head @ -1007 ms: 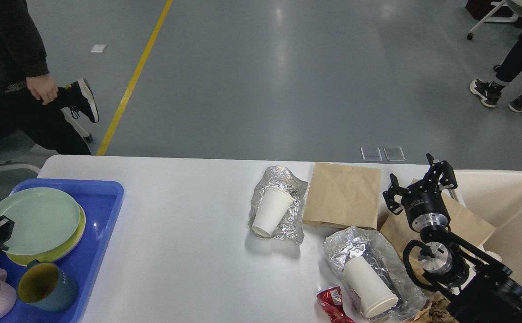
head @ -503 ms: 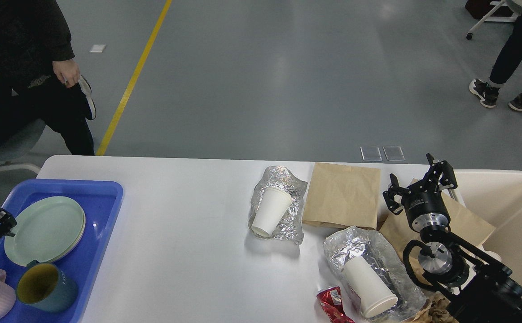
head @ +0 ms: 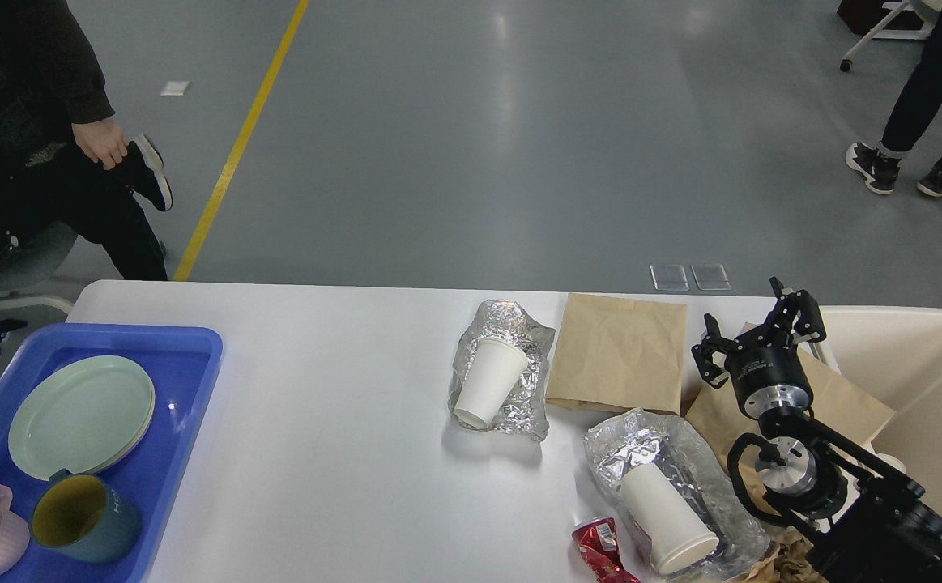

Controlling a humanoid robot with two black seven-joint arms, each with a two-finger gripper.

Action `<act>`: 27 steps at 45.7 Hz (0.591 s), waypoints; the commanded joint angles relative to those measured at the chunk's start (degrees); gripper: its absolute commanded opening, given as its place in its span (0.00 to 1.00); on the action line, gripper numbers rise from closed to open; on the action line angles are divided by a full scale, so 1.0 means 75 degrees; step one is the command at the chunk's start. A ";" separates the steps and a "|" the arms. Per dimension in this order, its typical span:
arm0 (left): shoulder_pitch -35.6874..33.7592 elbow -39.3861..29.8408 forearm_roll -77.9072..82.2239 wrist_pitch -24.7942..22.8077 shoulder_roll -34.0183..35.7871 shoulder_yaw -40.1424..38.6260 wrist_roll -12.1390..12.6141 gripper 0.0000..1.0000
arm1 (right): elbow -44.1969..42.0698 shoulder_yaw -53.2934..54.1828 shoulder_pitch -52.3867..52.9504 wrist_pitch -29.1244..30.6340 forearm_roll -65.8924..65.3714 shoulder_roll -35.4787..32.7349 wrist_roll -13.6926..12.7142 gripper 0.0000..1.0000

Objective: Tidy desktop

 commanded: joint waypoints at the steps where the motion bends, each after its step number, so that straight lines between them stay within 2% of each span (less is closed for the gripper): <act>1: 0.1108 0.0043 -0.0003 -0.0031 0.0082 -0.3175 -0.0010 0.99 | 0.0013 0.0000 0.0000 0.0000 0.0000 0.0012 0.0000 1.00; 2: 0.1563 0.0043 -0.0003 -0.0031 0.0000 -0.4364 -0.0010 0.99 | 0.0002 0.0000 0.0000 0.0000 0.0000 0.0001 0.0000 1.00; 6: 0.2421 0.0055 -0.0003 -0.0020 -0.0514 -0.6341 -0.0010 0.99 | 0.0013 0.0000 0.0000 0.0000 0.0000 0.0001 0.0000 1.00; 11: 0.3090 0.0055 -0.0015 -0.0020 -0.1382 -0.7959 -0.0010 0.99 | 0.0002 0.0000 0.0000 0.0000 0.0000 0.0001 0.0000 1.00; 17: 0.3804 -0.0237 -0.0015 0.0015 -0.2027 -0.9331 -0.0021 0.99 | 0.0001 0.0000 0.0000 0.0000 0.0000 0.0001 0.0000 1.00; 22: 0.5021 -0.1723 0.0020 0.0121 -0.2063 -1.0760 -0.0092 0.99 | 0.0013 0.0000 0.0000 0.0000 0.0000 0.0001 0.0000 1.00; 24: 0.5759 -0.2438 0.0218 0.0214 -0.2121 -1.1381 -0.0243 0.99 | 0.0013 0.0000 0.0000 0.0000 0.0000 0.0001 0.0000 1.00; 27: 0.6639 -0.3190 0.1002 0.0425 -0.2436 -1.2248 -0.0676 0.99 | 0.0013 0.0000 0.0000 0.0000 0.0000 0.0001 0.0000 1.00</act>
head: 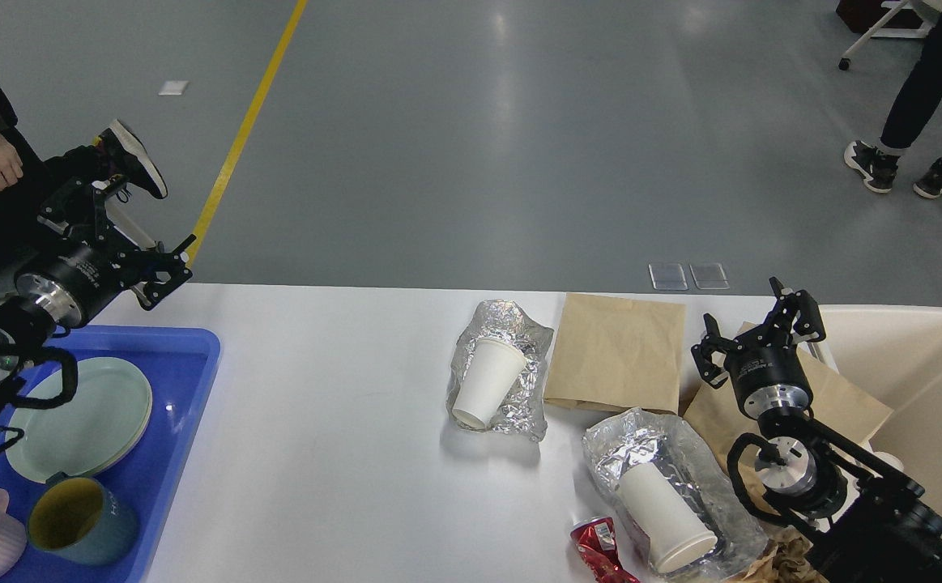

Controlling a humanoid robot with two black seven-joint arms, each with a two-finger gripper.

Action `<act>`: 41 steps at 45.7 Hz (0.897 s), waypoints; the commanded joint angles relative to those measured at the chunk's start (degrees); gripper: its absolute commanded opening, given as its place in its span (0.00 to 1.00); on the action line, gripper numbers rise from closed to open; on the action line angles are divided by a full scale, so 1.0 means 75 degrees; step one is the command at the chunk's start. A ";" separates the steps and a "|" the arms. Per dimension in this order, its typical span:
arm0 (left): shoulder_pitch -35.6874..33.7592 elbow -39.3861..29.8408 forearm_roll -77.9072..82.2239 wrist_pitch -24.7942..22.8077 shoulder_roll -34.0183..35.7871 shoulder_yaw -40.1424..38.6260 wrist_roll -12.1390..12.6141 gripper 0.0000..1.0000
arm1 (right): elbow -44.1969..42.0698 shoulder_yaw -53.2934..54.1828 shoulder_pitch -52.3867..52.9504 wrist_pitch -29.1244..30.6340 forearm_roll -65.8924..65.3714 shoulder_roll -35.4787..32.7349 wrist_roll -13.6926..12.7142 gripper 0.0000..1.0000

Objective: Tidy desktop

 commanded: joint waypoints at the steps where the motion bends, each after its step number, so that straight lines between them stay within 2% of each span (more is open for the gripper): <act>1: 0.1722 -0.1546 0.1202 0.0313 -0.0531 -0.1749 -0.0659 0.99 | 0.0017 0.0000 0.0000 0.0000 0.0001 -0.0002 0.0000 1.00; 3: 0.2109 -0.1723 0.1847 0.0336 -0.0929 -0.2358 -0.0801 0.99 | 0.0017 0.0000 0.0000 0.0000 0.0001 -0.0002 0.0000 1.00; 6: 0.2671 -0.1817 0.2703 0.0325 -0.1586 -0.3202 -0.0837 0.99 | 0.0017 0.0000 0.0000 0.0000 0.0001 -0.0002 0.0000 1.00; 12: 0.3153 -0.1911 0.3210 0.0278 -0.2244 -0.4001 -0.0837 0.99 | 0.0006 0.0000 0.0000 0.0000 0.0001 -0.0002 0.0000 1.00; 22: 0.3236 -0.1747 0.3280 0.0219 -0.2349 -0.4095 -0.0989 0.99 | 0.0006 0.0000 0.0000 0.0000 0.0001 -0.0002 0.0000 1.00; 28: 0.3236 -0.1747 0.3268 0.0219 -0.2303 -0.4236 -0.1211 0.99 | 0.0006 0.0000 0.0000 0.0000 0.0001 -0.0002 0.0000 1.00; 35: 0.3376 -0.1618 0.3303 0.0231 -0.2291 -0.4213 -0.1118 0.99 | 0.0006 0.0000 0.0000 0.0000 0.0001 -0.0002 0.0000 1.00; 41: 0.3423 -0.1583 0.3303 0.0278 -0.2373 -0.4154 -0.1187 0.99 | 0.0006 0.0000 0.0000 0.0000 0.0001 -0.0002 0.0000 1.00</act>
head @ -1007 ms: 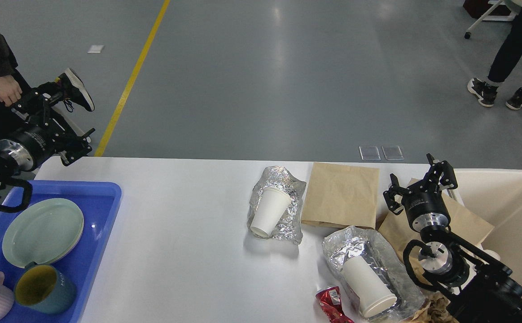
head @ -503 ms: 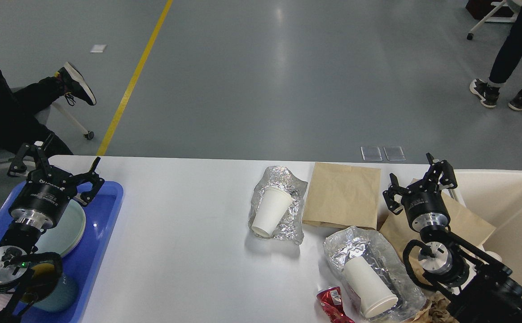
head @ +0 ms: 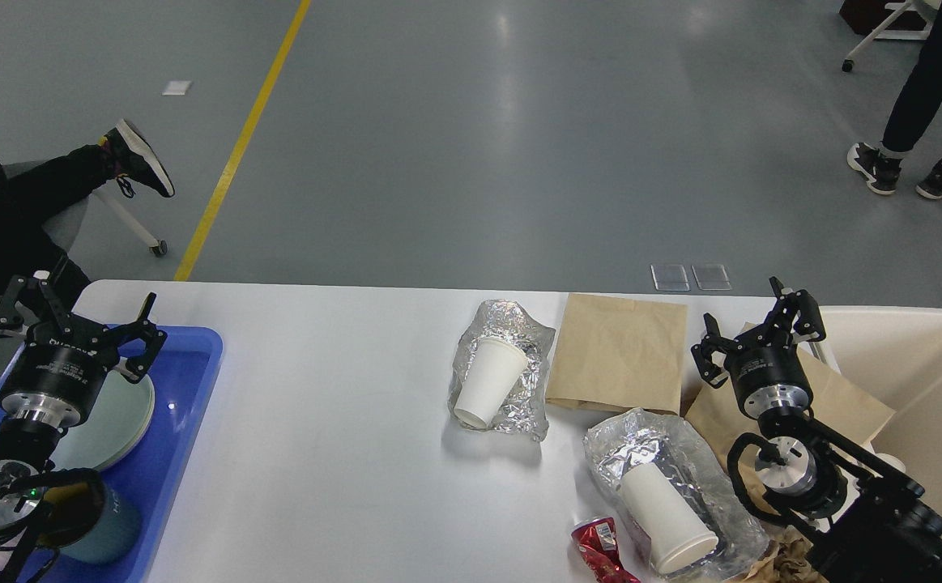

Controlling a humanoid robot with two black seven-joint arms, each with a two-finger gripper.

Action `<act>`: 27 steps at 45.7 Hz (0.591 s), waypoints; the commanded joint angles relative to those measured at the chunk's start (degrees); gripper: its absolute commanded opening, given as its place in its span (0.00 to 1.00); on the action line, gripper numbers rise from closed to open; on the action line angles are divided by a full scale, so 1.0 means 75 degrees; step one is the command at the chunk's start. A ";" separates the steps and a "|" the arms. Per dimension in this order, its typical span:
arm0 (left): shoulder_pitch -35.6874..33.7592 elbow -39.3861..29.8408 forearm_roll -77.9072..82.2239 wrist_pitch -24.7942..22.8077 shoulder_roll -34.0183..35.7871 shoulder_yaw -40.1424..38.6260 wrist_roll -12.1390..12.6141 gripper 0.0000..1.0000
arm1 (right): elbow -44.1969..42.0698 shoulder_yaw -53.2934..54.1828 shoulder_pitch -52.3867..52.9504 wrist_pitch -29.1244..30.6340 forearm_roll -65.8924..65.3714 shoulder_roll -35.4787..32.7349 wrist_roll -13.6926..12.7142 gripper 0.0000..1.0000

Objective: Tidy desktop

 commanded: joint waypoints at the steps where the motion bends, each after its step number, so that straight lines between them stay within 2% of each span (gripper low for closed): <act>1: 0.0025 0.0025 0.0001 0.0038 -0.0089 0.0048 -0.0070 0.99 | 0.0000 0.0000 0.0000 0.0000 0.0000 0.0000 0.0000 1.00; 20: -0.0385 0.0083 -0.0023 -0.0021 -0.0991 -0.0023 -0.0093 0.99 | 0.0000 0.0000 0.0000 0.0000 0.0000 0.0000 0.0000 1.00; 27: -0.0772 0.0880 -0.0023 -0.0137 -0.1132 0.0071 -0.0140 0.99 | 0.0000 0.0000 0.0000 0.0000 0.0000 0.0000 0.0000 1.00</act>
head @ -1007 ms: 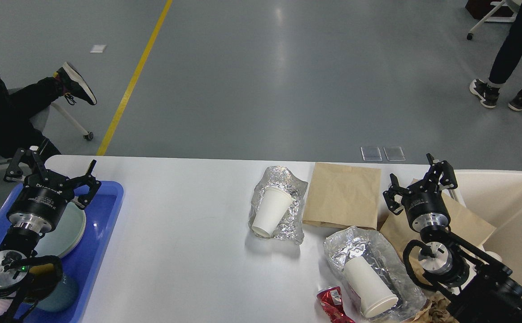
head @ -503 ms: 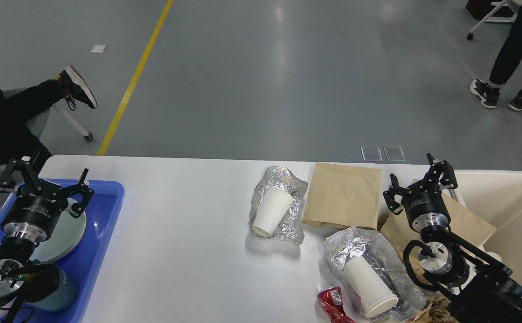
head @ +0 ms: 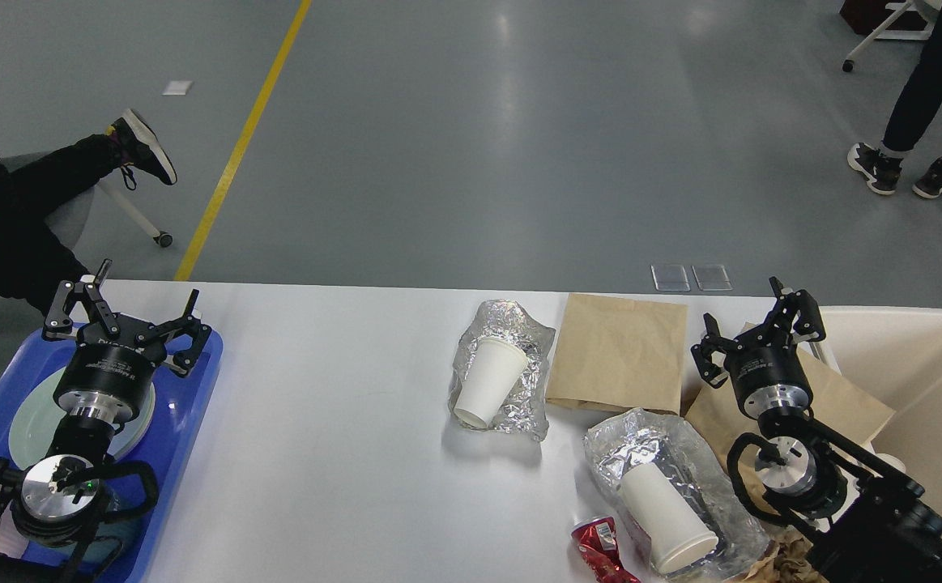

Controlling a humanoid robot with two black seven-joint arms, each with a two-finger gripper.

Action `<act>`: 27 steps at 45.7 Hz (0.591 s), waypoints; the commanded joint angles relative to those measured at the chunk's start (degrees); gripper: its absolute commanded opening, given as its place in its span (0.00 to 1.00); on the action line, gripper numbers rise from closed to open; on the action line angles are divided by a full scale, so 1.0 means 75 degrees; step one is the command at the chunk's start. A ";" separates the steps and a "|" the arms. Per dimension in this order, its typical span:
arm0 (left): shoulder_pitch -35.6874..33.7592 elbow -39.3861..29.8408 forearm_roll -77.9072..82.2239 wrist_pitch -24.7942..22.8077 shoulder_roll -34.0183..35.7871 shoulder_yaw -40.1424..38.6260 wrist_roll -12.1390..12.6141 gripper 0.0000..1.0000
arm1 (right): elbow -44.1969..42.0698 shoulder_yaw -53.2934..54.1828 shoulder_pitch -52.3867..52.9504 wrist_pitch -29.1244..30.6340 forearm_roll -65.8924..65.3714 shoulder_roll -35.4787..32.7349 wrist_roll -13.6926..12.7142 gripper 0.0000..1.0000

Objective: Tidy desktop

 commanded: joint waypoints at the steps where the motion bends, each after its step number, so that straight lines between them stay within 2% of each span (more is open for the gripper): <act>1: -0.0273 0.0699 0.0004 -0.0231 -0.0172 0.0105 -0.0072 0.99 | 0.0000 0.0000 0.0000 0.0000 0.0000 0.0000 0.0000 1.00; 5: -0.0565 0.1331 0.0051 -0.0863 -0.0395 0.0105 -0.0282 0.99 | 0.0000 0.0000 0.0000 0.0000 0.0000 0.0000 0.0000 1.00; 9: -0.1163 0.2385 0.0180 -0.1332 -0.0477 0.0129 -0.0657 0.99 | 0.0000 0.0000 0.0000 0.0000 0.0000 0.0012 0.0000 1.00; 12: -0.1340 0.2820 0.0414 -0.1661 -0.0477 0.0152 -0.0868 0.99 | 0.0000 0.0000 0.0000 0.0000 0.0000 0.0012 0.0000 1.00; 16: -0.1282 0.2844 0.0695 -0.2024 -0.0465 0.0596 -0.0892 0.99 | 0.0000 0.0000 0.0000 0.0000 0.0000 0.0012 0.0000 1.00; 27: -0.1340 0.2914 0.0414 -0.2048 -0.0395 0.0867 -0.0845 0.99 | 0.0000 0.0000 0.0000 0.0000 0.0000 0.0012 0.0000 1.00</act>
